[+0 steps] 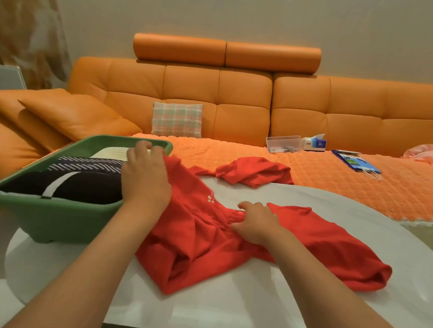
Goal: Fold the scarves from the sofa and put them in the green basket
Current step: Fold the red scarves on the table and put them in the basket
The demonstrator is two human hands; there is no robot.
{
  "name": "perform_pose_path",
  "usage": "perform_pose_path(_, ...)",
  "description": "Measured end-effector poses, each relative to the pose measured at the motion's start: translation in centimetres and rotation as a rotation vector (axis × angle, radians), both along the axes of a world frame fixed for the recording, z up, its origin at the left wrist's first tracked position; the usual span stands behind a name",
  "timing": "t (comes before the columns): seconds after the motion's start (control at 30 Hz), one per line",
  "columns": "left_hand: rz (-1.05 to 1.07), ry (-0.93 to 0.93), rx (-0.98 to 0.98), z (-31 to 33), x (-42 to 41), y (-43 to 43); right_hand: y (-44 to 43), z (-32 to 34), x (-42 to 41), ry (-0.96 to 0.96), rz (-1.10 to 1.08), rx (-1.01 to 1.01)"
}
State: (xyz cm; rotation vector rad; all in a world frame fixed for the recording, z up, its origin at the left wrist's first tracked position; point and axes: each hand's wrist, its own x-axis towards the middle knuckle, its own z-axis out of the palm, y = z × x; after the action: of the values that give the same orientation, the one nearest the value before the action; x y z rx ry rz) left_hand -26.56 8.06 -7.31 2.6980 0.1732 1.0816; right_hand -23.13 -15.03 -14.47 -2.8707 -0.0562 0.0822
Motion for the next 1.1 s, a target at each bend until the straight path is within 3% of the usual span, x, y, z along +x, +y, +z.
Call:
perform_pose_path(0.1, -0.386, 0.039, 0.15, -1.0, 0.5, -1.7, 0.0, -0.4, 0.2, -0.007, 0.094, 0.093)
perform_pose_path(0.17, -0.612, 0.359, 0.231, -2.7, 0.7, -3.3, 0.0, -0.5, -0.5, 0.067, 0.185, 0.208)
perform_pose_path(0.27, -0.509, 0.787, 0.426, -5.7, 1.3, -3.9, -0.8, -1.0, -1.5, 0.225, 0.253, 0.204)
perform_pose_path(0.37, -0.39, 0.986, 0.358, -7.1, 1.9, -3.8, -3.5, -1.0, -1.1, 0.254, 0.201, 0.119)
perform_pose_path(0.47, -0.282, 0.879, 0.313, -7.2, 2.4, -4.6, -7.0, -1.1, -0.5, 0.202, 0.121, -0.059)
perform_pose_path(0.6, -0.076, 0.693, 0.388, -6.6, 2.9, -5.4, -9.4, -1.6, -0.9, -0.075, -0.012, -0.478)
perform_pose_path(0.67, -0.148, 0.617, 0.393, -6.8, 3.3, -5.4, -9.1, -1.2, -1.3, -0.193, 0.096, -0.384)
perform_pose_path(0.7, -0.28, 0.588, 0.362, -7.0, 3.5, -5.4, -8.6, -0.9, -1.5, -0.23, 0.183, -0.268)
perform_pose_path(0.77, -0.611, 0.694, 0.175, -6.9, 3.0, -5.6, -7.3, -0.6, -2.3, -0.204, 0.31, -0.013)
perform_pose_path(0.83, -0.783, 0.821, 0.132, -7.1, 2.3, -5.8, -6.7, -0.8, -3.1, -0.107, 0.343, 0.085)
perform_pose_path(0.9, -0.758, 0.689, 0.207, -7.6, 2.5, -5.7, -7.2, -1.2, -3.3, -0.038, 0.315, 0.143)
perform_pose_path(1.0, -0.606, 0.386, 0.062, -6.4, 2.9, -4.3, -8.6, -1.2, -3.6, 0.056, 0.252, 0.208)
perform_pose_path(1.1, -0.416, 0.153, 0.011, -4.3, 3.4, -2.2, -9.6, -1.2, -3.9, 0.099, 0.231, 0.103)
